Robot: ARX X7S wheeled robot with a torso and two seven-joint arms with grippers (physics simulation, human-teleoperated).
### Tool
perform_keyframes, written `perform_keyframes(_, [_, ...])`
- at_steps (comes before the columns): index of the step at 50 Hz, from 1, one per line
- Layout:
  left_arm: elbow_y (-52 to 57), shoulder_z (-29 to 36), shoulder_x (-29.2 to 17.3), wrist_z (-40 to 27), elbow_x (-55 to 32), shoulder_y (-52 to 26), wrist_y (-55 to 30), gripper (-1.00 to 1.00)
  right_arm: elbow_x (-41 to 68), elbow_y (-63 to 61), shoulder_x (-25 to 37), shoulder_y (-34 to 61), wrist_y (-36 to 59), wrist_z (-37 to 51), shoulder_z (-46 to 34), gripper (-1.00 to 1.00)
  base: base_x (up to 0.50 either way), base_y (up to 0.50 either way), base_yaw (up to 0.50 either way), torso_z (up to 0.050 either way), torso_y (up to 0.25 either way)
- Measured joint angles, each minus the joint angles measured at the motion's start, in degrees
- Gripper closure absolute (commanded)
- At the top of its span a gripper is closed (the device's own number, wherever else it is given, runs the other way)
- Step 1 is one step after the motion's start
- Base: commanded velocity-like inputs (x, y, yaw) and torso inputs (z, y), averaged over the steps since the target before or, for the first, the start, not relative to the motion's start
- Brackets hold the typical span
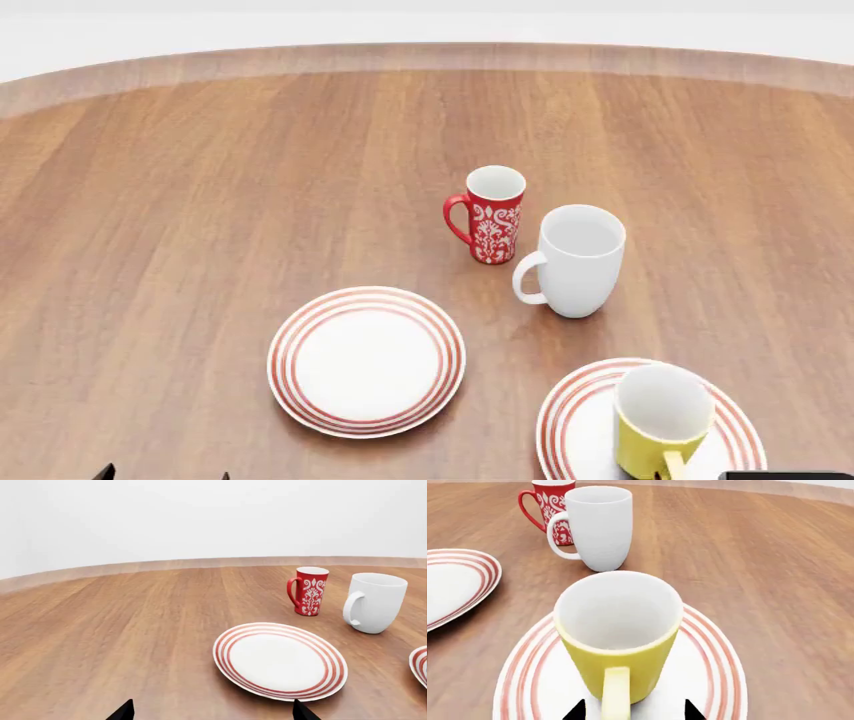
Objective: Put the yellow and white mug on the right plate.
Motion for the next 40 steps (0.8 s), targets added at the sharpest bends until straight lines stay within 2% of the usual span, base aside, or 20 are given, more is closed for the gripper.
perform_keyframes(10, [-0.07,0.21,-0.09,-0.17,-0.07,-0.07,0.04,-1.00,0.01,-3.18,0.46,-1.60,1.51,0.54,-0.12,-1.00,0.00,0.00,0.00,0.000,0.000])
perform_keyframes(26, [-0.33,0.68,-0.15,-0.33,-0.09,-0.17,0.18,-1.00,3.05,-30.06,4.44,-10.99,9.05,4.47,0.92,-1.00,0.00,0.00,0.00,0.000,0.000])
perform_keyframes(40, [0.01,1.10,-0.26,-0.63,-0.18,-0.08,-0.05,-1.00,0.44,-44.57,2.31,-19.07,5.79,6.83,-2.46,-1.00,0.00,0.00,0.00,0.000,0.000])
